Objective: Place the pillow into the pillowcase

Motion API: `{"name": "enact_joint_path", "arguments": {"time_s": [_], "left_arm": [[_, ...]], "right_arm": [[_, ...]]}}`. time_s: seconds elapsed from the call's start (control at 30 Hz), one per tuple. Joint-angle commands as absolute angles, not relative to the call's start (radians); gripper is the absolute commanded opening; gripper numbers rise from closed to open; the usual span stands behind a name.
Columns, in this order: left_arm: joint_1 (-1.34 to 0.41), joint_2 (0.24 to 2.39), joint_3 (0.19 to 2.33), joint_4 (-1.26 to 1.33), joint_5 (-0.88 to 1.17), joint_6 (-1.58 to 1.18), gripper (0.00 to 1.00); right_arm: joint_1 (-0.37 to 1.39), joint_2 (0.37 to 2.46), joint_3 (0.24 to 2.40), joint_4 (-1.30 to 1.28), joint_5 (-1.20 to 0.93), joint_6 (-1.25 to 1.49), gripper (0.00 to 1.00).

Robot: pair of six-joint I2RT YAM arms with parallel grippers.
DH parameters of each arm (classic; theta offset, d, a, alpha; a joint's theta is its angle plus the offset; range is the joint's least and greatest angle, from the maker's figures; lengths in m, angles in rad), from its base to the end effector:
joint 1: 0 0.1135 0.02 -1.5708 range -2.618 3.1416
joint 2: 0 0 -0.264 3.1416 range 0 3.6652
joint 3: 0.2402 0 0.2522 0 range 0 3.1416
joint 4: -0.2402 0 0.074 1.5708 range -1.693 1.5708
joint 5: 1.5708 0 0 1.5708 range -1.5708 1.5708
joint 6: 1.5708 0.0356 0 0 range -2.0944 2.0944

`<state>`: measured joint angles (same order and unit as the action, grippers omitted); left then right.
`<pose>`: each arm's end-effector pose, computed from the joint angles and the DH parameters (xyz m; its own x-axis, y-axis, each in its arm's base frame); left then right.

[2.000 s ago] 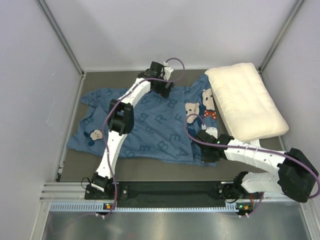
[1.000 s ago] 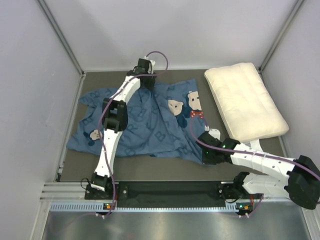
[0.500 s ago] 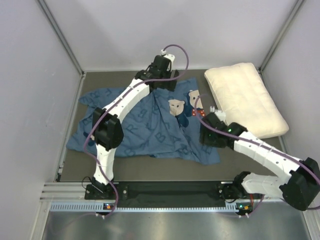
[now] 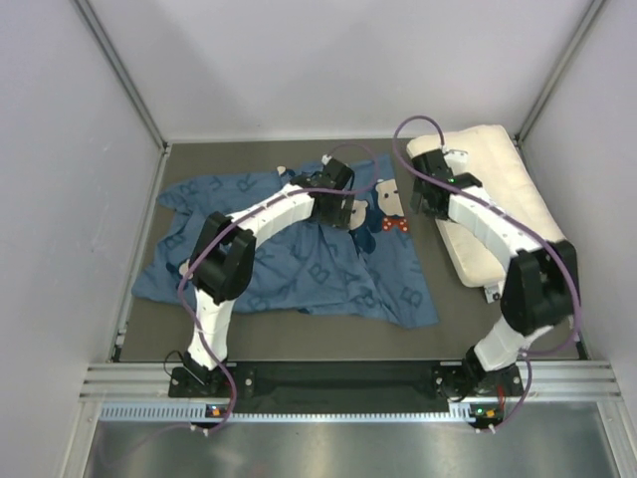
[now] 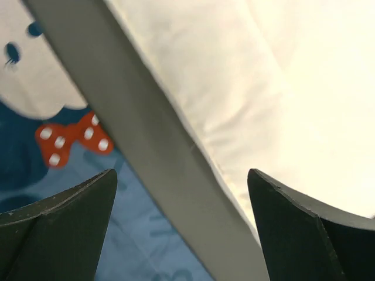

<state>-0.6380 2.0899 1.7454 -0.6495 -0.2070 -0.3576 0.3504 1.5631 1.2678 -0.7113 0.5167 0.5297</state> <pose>0.3748 -0.2688 0.2252 -0.8032 0.1691 -0.5711 0.2260 0.9737 -0.0295 0.3121 0.0954 0.2749 -0.7103 0.2081 -0.6724 0.3576 0.9295 -0.0901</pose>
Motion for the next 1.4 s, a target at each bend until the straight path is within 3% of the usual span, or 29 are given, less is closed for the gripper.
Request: {"name": "enact_joint_path", "arguments": {"time_s": [0.0, 0.2, 0.3, 0.37, 0.4, 0.43, 0.53, 0.63, 0.73, 0.93, 1.03, 1.07, 1.17, 1.3, 1.37], "left_arm": [[-0.661, 1.959, 1.651, -0.626, -0.213, -0.411, 0.81], [-0.661, 1.795, 1.506, -0.603, -0.177, -0.405, 0.82], [-0.661, 1.755, 1.502, -0.629, -0.172, -0.393, 0.83], [-0.661, 1.738, 1.503, -0.632, -0.170, -0.388, 0.83], [-0.661, 1.727, 1.502, -0.637, -0.170, -0.387, 0.83], [-0.660, 1.723, 1.499, -0.637, -0.170, -0.385, 0.83], [-0.661, 1.715, 1.496, -0.635, -0.164, -0.385, 0.83], [-0.661, 1.715, 1.499, -0.626, -0.135, -0.383, 0.83], [-0.663, 1.715, 1.509, -0.626, -0.118, -0.377, 0.83], [-0.663, 1.716, 1.502, -0.600, -0.104, -0.368, 0.83], [-0.663, 1.735, 1.512, -0.591, -0.057, -0.371, 0.84], [-0.663, 1.739, 1.517, -0.585, -0.046, -0.373, 0.85], [-0.663, 1.749, 1.532, -0.571, -0.035, -0.376, 0.86], [-0.663, 1.772, 1.563, -0.583, -0.029, -0.374, 0.86], [-0.663, 1.782, 1.571, -0.584, -0.031, -0.371, 0.86]], "right_arm": [[0.310, 1.705, 1.385, -0.706, 0.653, 0.483, 0.93], [0.249, 1.971, 1.573, -0.706, 0.773, 0.437, 0.88], [0.232, 2.040, 1.617, -0.660, 0.785, 0.378, 0.82], [0.230, 2.072, 1.641, -0.661, 0.792, 0.324, 0.40], [0.230, 2.072, 1.640, -0.676, 0.793, 0.319, 0.15], [0.232, 2.062, 1.628, -0.678, 0.792, 0.321, 0.00], [0.262, 1.904, 1.449, -0.548, 0.739, 0.285, 0.00], [0.287, 1.602, 1.163, -0.366, 0.658, 0.285, 0.00], [0.287, 1.261, 0.875, -0.266, 0.540, 0.255, 0.08], [0.287, 0.947, 0.697, -0.333, 0.373, 0.278, 0.10], [0.287, 0.837, 0.635, -0.356, 0.304, 0.316, 0.20], [0.287, 0.813, 0.626, -0.386, 0.314, 0.334, 0.46], [0.285, 0.729, 0.600, -0.431, 0.336, 0.405, 0.85], [0.285, 0.663, 0.656, -0.433, 0.348, 0.440, 0.96], [0.284, 0.731, 0.708, -0.434, 0.334, 0.446, 0.98]]}}
